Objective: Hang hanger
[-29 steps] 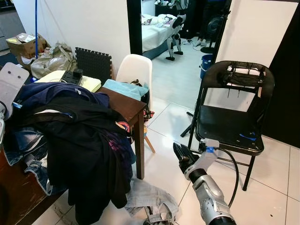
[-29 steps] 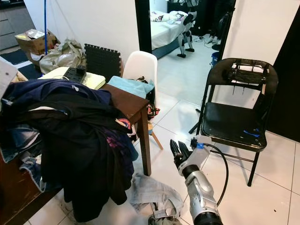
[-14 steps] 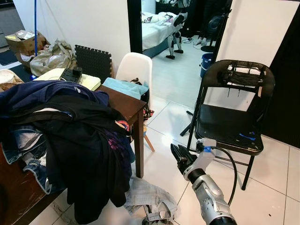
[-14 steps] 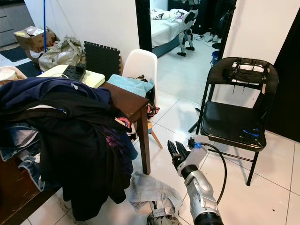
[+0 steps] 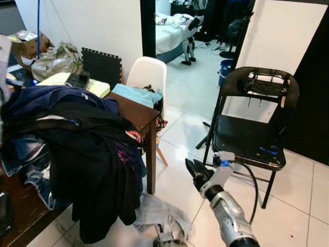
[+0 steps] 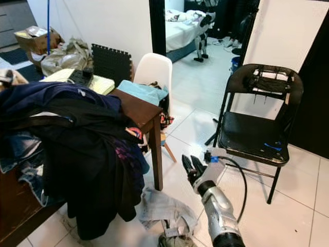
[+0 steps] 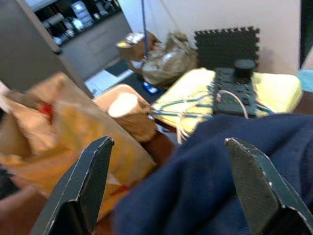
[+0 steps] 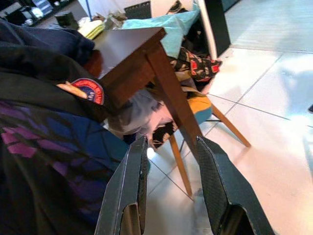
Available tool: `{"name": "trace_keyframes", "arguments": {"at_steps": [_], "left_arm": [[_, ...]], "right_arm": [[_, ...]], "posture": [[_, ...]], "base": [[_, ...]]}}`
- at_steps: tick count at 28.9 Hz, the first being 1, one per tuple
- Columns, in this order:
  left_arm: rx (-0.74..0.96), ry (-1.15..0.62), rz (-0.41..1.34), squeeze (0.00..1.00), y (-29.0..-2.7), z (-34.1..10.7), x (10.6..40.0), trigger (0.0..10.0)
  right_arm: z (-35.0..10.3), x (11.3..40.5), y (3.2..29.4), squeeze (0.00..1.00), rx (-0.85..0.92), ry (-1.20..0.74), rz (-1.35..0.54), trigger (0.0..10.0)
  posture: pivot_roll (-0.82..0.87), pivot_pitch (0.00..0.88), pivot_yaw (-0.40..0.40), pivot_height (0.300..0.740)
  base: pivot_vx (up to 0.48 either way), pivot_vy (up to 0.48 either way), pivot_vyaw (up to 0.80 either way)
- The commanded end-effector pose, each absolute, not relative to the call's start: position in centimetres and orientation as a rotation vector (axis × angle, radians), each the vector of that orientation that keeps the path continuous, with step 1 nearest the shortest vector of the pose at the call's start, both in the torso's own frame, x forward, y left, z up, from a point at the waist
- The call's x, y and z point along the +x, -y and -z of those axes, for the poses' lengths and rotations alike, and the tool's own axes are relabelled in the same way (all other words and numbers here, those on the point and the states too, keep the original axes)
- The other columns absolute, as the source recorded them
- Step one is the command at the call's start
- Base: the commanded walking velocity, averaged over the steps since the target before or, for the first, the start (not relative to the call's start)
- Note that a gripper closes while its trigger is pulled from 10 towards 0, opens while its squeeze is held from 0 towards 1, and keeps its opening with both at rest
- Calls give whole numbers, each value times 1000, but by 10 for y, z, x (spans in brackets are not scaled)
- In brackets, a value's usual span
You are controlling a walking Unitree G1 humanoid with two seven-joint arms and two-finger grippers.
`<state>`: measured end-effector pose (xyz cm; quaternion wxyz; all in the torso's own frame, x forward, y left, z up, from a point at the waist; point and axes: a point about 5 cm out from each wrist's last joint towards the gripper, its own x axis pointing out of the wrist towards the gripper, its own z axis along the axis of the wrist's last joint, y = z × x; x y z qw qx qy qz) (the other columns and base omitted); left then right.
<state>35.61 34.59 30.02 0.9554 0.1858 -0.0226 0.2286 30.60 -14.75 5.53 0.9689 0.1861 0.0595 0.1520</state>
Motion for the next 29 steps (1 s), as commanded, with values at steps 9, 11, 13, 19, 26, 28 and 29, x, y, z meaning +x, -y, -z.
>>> {"name": "trace_keyframes", "arguments": {"at_steps": [9, 11, 13, 19, 26, 28, 29], "left_arm": [[235, -27, -519, 1000, -356, -268, 357, 10000], [252, -54, -556, 1000, -364, -265, 353, 10000], [261, -81, -565, 1000, -367, -262, 351, 10000], [249, -160, -561, 0, -372, -249, 350, 10000], [202, -170, -554, 0, -371, -244, 351, 0], [196, -167, -553, 0, -371, -244, 351, 0], [192, -159, -554, 0, -371, -245, 352, 0]], "right_arm": [[-59, 300, 154, 0, 334, -133, -339, 10000], [-58, 298, 154, 0, 329, -139, -343, 10000], [-57, 297, 153, 0, 326, -143, -348, 10000], [-59, 298, 153, 0, 321, -149, -356, 10000], [-61, 298, 154, 0, 317, -151, -359, 10000], [-61, 298, 155, 0, 313, -152, -356, 10000], [-62, 299, 156, 0, 310, -152, -352, 10000]], "posture": [[42, 134, -53, 740], [38, 143, -62, 740], [40, 146, -64, 740], [38, 148, -65, 740], [36, 146, -65, 740], [35, 142, -65, 740], [36, 138, -65, 740]], "base": [[0, 0, 0], [0, 0, 0], [0, 0, 0], [0, 0, 0], [0, 0, 0], [0, 0, 0], [0, 0, 0]]}}
